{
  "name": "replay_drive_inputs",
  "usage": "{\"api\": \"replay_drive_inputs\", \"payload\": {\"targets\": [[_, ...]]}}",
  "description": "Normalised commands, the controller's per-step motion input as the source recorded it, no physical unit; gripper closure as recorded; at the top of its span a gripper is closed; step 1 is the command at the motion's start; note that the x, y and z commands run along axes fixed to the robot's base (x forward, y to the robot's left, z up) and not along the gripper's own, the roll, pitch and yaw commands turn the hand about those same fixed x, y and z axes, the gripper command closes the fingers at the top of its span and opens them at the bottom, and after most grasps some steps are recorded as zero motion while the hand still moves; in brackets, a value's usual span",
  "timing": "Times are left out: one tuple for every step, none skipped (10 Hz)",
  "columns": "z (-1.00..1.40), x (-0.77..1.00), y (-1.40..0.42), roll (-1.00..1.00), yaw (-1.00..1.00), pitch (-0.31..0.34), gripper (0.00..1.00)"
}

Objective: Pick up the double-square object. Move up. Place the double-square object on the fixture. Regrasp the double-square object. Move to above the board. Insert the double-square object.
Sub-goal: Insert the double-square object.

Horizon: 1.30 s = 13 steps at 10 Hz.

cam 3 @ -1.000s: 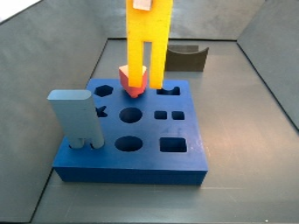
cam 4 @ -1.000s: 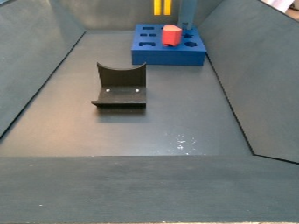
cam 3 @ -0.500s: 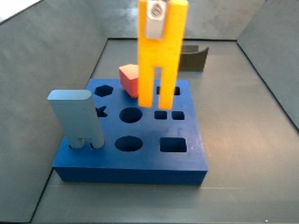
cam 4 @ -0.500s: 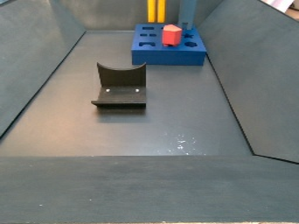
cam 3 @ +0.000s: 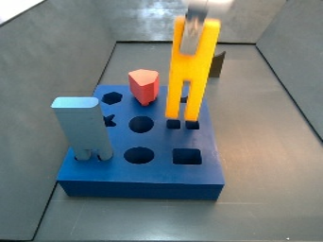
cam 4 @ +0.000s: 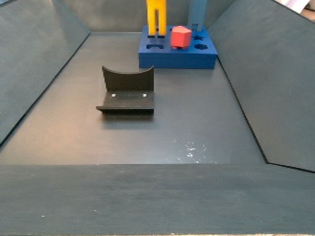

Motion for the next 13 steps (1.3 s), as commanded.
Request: {"api": "replay_drive_inputs", "payload": {"targets": [[-0.45,-0.03,-0.02,0.04,0.01,-0.061,1.0],[-0.3,0.0,-0.06,0.0,0.0,0.0,1.0],[-0.15,0.14,0.0,-0.01,0.0,0.013,1.0],[-0.13,0.19,-0.02,-0.01,0.0,0.014,1.0],[-0.16,0.27,0.0,-0.02,0.0,0.026,1.0],[-0.14,0.27,-0.09,0.0,0.0,0.003,1.0],[-0.1,0.0,-0.09,0.0,0.0,0.0,1.0],[-0.49,-0.24,0.13,0.02,0.45,-0.063,1.0],[-0.32,-0.29,0.22,0.0,0.62,-0.076,1.0],[0.0,0.0,0.0,-0.03,0.0,0.0,1.0],[-0.08,0.0,-0.08,0.0,0.0,-0.011,1.0],[-0.95,-0.01,-0.23,0.0,0.0,-0.16,1.0],[-0.99,-0.03,-0.16,0.01,0.0,-0.149,1.0]]}}
